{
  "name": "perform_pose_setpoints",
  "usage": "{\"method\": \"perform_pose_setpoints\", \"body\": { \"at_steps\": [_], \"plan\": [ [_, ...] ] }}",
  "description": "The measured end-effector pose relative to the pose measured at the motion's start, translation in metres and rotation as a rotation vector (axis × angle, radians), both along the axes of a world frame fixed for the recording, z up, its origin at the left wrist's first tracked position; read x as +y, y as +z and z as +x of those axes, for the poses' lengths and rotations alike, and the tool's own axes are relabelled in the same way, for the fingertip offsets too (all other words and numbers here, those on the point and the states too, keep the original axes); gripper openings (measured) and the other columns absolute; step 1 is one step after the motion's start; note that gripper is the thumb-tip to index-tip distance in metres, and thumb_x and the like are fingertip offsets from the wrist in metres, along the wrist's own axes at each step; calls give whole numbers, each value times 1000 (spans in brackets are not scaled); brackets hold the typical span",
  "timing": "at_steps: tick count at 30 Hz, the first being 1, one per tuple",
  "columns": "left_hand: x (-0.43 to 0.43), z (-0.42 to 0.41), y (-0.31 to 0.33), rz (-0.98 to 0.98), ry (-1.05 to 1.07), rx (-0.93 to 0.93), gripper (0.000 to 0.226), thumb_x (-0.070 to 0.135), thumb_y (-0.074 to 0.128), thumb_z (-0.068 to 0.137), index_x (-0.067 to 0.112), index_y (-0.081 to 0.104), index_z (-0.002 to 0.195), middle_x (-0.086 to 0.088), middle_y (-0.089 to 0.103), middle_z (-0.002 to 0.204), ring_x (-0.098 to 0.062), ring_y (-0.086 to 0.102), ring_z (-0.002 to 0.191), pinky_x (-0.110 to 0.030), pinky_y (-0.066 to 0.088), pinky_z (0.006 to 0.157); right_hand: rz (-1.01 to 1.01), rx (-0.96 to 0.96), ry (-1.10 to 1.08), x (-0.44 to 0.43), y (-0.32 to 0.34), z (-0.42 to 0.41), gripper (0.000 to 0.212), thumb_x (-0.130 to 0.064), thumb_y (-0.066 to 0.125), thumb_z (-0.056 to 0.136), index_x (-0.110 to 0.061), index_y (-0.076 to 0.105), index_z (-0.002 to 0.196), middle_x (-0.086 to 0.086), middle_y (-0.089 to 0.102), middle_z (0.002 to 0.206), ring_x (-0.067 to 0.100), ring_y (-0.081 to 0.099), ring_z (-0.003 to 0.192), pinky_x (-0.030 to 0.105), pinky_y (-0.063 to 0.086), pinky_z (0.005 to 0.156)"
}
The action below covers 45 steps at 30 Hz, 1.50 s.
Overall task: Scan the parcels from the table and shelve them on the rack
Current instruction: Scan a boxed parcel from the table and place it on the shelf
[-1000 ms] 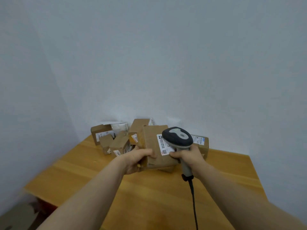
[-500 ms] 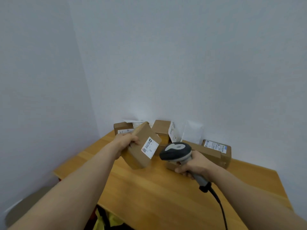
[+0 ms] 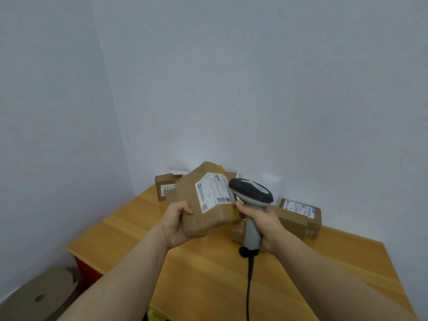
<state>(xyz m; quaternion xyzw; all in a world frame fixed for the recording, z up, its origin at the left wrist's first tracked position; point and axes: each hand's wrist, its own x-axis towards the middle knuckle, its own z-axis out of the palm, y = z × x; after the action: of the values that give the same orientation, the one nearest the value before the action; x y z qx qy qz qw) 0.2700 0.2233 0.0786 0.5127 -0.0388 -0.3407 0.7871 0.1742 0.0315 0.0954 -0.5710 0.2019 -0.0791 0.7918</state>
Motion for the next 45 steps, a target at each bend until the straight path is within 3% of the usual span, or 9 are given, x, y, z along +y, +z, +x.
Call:
{"method": "perform_pose_setpoints", "body": {
  "at_steps": [4,8,12,15,18,23,28,34,45],
  "plan": [
    [-6,-1,-8,161,22,-111,58,-18,52,69,16,58,116,-5,73,98,-28,61,101,-37,50,72,-79,23,-47,0,2,0,39,-7,87,63,-10,66,95,8,75,84,29,70,85,44,60,72],
    [-1,4,-6,217,86,-158,83,-21,56,74,46,47,122,-2,72,96,-22,63,89,-37,49,72,-301,16,-33,-3,5,-3,32,0,82,68,-17,62,87,-1,69,86,12,62,80,23,49,60],
    [13,12,10,125,6,32,48,34,61,76,13,57,119,-16,63,101,-35,65,88,-54,53,82,-369,-1,-40,-4,4,-1,35,2,80,70,-22,58,84,-7,63,85,4,55,77,18,39,56],
    [14,18,14,219,22,117,81,73,63,71,8,56,118,-22,70,103,-44,67,97,-56,55,78,-394,10,-40,-7,3,-1,33,2,79,70,-19,61,87,-7,65,83,4,57,73,14,40,50],
    [6,14,17,171,85,132,74,52,79,67,5,56,119,-22,64,115,-40,69,93,-52,58,68,-366,22,-53,-4,0,0,30,0,80,69,-17,62,85,-8,68,75,3,61,67,14,44,47],
    [7,13,18,246,72,116,33,22,62,90,5,57,118,-25,66,97,-32,71,66,-43,58,55,-336,70,-108,-10,-2,-1,29,-3,82,68,-14,62,85,0,71,77,12,65,71,23,46,53],
    [1,12,16,516,-119,136,63,63,64,76,15,59,117,-20,70,103,-35,71,85,-45,59,65,-448,60,-63,-7,1,2,32,-5,83,69,-19,58,84,-3,65,85,12,59,78,23,44,59],
    [0,15,10,504,92,114,28,39,67,81,13,64,89,-14,73,74,-28,72,63,-35,56,52,-511,0,19,2,3,3,26,-10,79,76,-22,59,89,-10,62,84,3,53,77,19,44,62],
    [18,35,10,420,396,107,54,35,67,85,17,49,132,-16,69,109,-32,70,88,-42,58,53,-388,112,364,3,3,-11,15,-1,71,79,-7,58,75,7,50,53,16,45,44,26,43,47]
  ]
}}
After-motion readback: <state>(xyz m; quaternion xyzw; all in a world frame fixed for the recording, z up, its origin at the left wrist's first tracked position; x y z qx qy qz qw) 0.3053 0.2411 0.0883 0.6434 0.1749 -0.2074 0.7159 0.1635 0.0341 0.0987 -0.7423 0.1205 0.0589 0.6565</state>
